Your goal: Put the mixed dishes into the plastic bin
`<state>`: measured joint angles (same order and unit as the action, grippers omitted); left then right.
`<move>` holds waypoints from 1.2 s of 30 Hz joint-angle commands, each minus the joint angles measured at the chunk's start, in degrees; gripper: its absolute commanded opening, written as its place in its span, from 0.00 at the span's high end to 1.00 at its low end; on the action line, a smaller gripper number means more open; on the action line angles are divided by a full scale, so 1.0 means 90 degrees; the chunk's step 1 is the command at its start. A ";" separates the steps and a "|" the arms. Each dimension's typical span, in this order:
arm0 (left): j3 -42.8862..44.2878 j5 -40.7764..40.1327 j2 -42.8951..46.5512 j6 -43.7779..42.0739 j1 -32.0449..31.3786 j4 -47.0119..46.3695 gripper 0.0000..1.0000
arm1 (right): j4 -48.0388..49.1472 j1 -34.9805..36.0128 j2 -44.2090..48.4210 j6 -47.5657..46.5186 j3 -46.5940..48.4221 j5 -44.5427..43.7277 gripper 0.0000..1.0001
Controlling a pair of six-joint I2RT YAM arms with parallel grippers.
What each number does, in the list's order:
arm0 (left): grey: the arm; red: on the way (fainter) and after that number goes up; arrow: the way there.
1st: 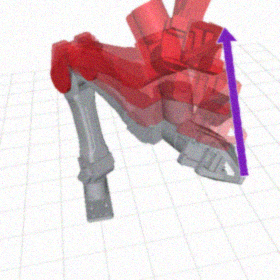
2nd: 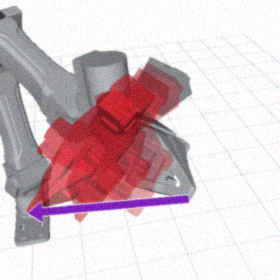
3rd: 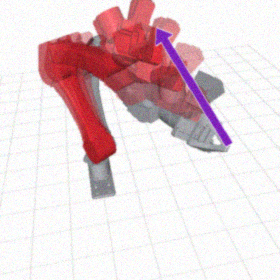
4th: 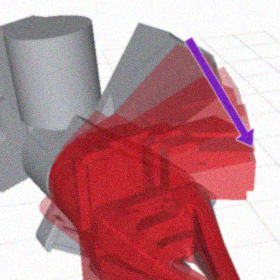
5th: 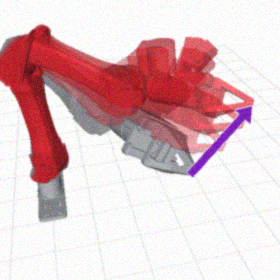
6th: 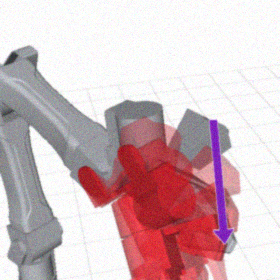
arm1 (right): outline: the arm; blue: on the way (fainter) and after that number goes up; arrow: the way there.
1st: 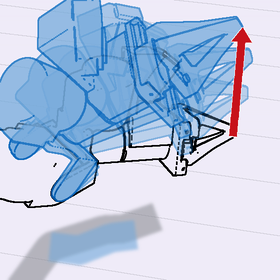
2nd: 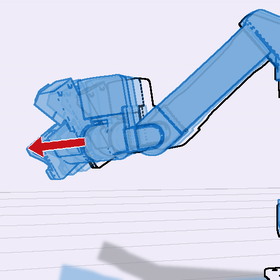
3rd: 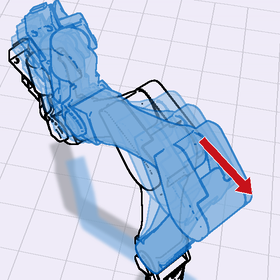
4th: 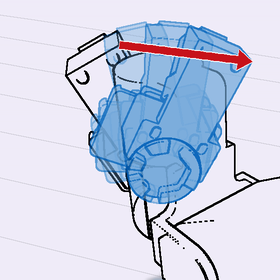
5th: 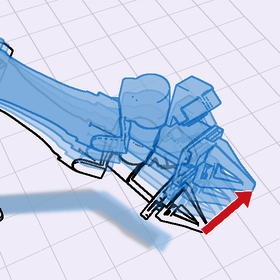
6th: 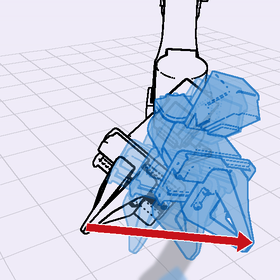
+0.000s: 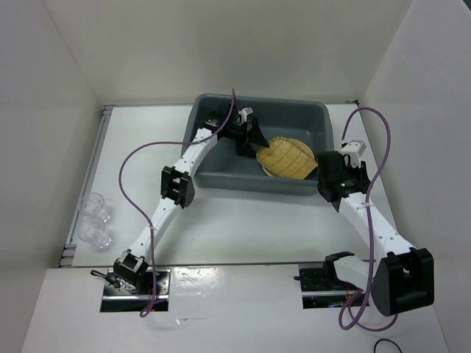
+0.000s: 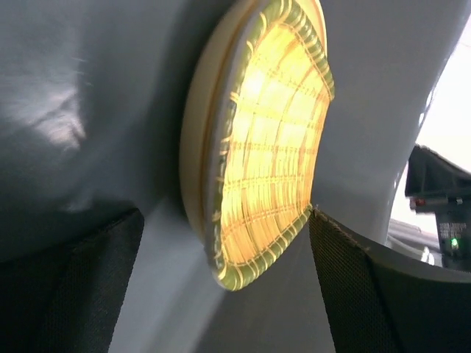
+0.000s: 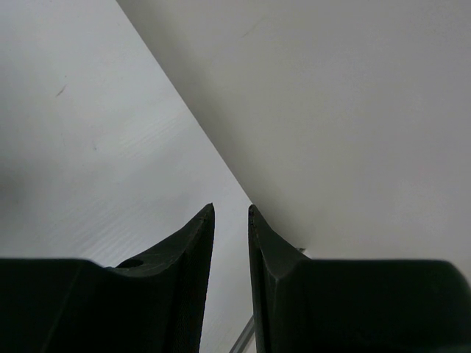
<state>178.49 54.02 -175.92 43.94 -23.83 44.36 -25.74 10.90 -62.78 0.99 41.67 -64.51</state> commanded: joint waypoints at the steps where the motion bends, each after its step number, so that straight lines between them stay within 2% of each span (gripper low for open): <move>1: 0.0148 -0.0483 0.1077 -0.0058 0.0178 0.0042 0.01 | 0.0311 0.0039 -0.0006 0.0114 -0.0001 -0.0108 0.70; 5: 0.0148 -0.1079 0.2539 0.0137 0.0567 -0.0173 0.01 | 0.0311 0.0039 -0.0006 0.0056 -0.0001 -0.0049 0.70; 6: 0.0148 -0.1264 0.2825 -0.0008 0.0704 0.0117 0.01 | 0.0311 0.0097 0.0052 0.0056 -0.0001 0.0019 0.70; 8: 0.0148 -0.2772 0.3817 -0.0807 0.0763 0.0839 0.01 | 0.0311 0.0098 0.0052 0.0056 -0.0001 0.0019 0.70; 9: 0.0090 -0.3775 0.4171 -0.1042 0.0764 0.1916 0.01 | 0.0311 0.0098 0.0052 -0.0002 -0.0001 0.0087 0.70; 10: -0.0027 -0.5642 0.4494 -0.1286 0.0696 0.2410 0.00 | 0.0311 0.0098 0.0110 -0.0003 -0.0001 0.0088 0.70; 12: -0.0203 -0.6886 0.5179 -0.1357 0.0695 0.3396 0.00 | 0.0311 0.0098 0.0169 -0.0003 -0.0001 0.0156 0.70; 13: -0.1673 -0.7103 0.5655 -0.1522 0.0695 0.3343 0.00 | 0.0311 0.0166 0.0169 -0.0003 -0.0001 0.0156 0.70; 14: -0.2607 -0.8246 0.6723 -0.0769 0.0802 0.3343 0.00 | 0.0369 0.0166 0.0169 -0.0003 -0.0001 0.0233 0.70; 16: -0.4656 -0.9084 0.7870 -0.0003 0.1103 0.3081 0.00 | 0.0369 0.0235 0.0169 -0.0071 -0.0001 0.0292 0.70; 17: -0.6852 -0.9668 0.9143 0.0474 0.1250 0.2779 0.00 | 0.0369 0.0235 0.0169 -0.0071 -0.0001 0.0293 0.70; 18: -0.7937 -0.9674 0.9803 0.0537 0.1445 0.1858 0.00 | 0.0369 0.0293 0.0169 -0.0071 -0.0001 0.0351 0.70; 19: -0.8857 -0.9529 1.0989 0.0537 0.1873 0.1404 0.00 | 0.0369 0.0293 0.0169 -0.0129 -0.0001 0.0351 0.70; 20: -1.0268 -0.9363 1.1485 0.0470 0.2089 0.0713 0.00 | 0.0369 0.0293 0.0169 -0.0130 -0.0001 0.0351 0.70; 22: -1.0973 -0.9536 1.2150 0.0595 0.2616 0.0841 0.00 | 0.0369 0.0351 0.0169 -0.0130 -0.0001 0.0409 0.70; 25: -1.1424 -1.0111 1.1813 0.0060 0.3155 0.1338 0.00 | 0.0369 0.0352 0.0111 -0.0188 -0.0060 0.0478 0.70; 26: -1.1425 -1.0742 1.1609 0.0320 0.3262 0.1582 0.00 | 0.0369 0.0352 0.0111 -0.0189 -0.0060 0.0478 0.70; 29: -1.1180 -1.1099 1.0671 0.0546 0.3741 0.2200 0.00 | 0.0369 0.0352 0.0043 -0.0189 -0.0060 0.0536 0.70; 32: -1.1180 -1.0623 1.0017 0.0021 0.3966 0.1831 0.00 | 0.0369 0.0352 -0.0016 -0.0189 -0.0060 0.0537 0.70; 36: -1.1580 -1.0145 0.9860 -0.0039 0.4112 0.1128 0.00 | 0.0369 0.0352 -0.0075 -0.0189 -0.0060 0.0537 0.70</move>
<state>75.02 -38.76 -87.72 44.95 12.12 58.15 -24.97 13.52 -63.07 -1.17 41.65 -59.09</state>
